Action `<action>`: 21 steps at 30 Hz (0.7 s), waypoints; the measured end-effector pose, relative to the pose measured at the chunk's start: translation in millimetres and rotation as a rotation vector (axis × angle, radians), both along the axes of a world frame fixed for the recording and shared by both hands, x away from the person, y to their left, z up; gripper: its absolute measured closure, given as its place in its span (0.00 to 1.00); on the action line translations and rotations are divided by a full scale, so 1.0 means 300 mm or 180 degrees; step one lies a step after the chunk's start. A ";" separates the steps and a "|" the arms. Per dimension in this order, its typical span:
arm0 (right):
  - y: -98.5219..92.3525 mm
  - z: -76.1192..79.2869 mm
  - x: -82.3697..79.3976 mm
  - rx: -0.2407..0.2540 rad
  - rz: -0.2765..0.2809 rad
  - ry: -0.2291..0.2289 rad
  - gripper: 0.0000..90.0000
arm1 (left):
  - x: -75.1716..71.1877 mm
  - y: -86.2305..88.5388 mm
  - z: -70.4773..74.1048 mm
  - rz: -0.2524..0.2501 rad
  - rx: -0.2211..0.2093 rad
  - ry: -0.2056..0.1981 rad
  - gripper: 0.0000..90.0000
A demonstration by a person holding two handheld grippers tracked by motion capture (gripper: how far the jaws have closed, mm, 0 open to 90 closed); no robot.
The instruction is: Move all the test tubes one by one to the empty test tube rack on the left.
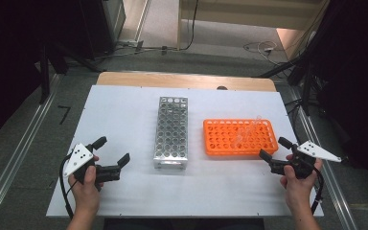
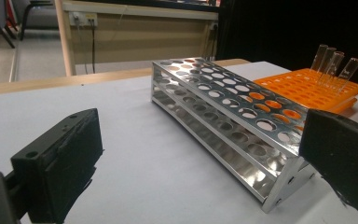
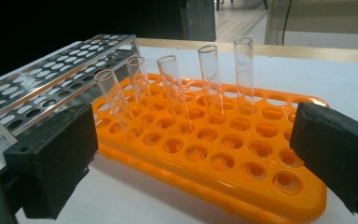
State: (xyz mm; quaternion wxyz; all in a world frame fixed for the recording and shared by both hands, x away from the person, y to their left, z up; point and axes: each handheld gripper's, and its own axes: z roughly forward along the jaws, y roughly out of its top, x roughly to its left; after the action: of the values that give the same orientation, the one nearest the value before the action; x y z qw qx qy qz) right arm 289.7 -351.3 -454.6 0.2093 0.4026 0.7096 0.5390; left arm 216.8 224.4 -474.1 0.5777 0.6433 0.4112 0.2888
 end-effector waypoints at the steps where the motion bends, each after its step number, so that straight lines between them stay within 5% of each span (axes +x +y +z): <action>1: 0.000 0.000 0.000 0.0000 0.0000 0.0000 0.00 | -0.001 -0.002 0.002 -0.0002 -0.0004 -0.0006 0.00; 10: 0.074 -0.001 -0.007 -0.0049 0.0156 0.0083 0.09 | 0.003 -0.025 0.007 -0.0058 -0.0026 0.0009 0.00; 21: 0.223 -0.023 0.006 -0.0249 0.0086 0.0189 0.49 | -0.002 -0.052 0.013 -0.0120 0.0009 0.0012 0.00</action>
State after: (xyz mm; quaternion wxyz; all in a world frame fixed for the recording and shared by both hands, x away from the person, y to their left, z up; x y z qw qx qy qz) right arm 291.5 -284.4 -461.4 0.1965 0.4003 0.7414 0.5015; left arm 216.1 208.9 -470.2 0.5814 0.6523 0.3996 0.2772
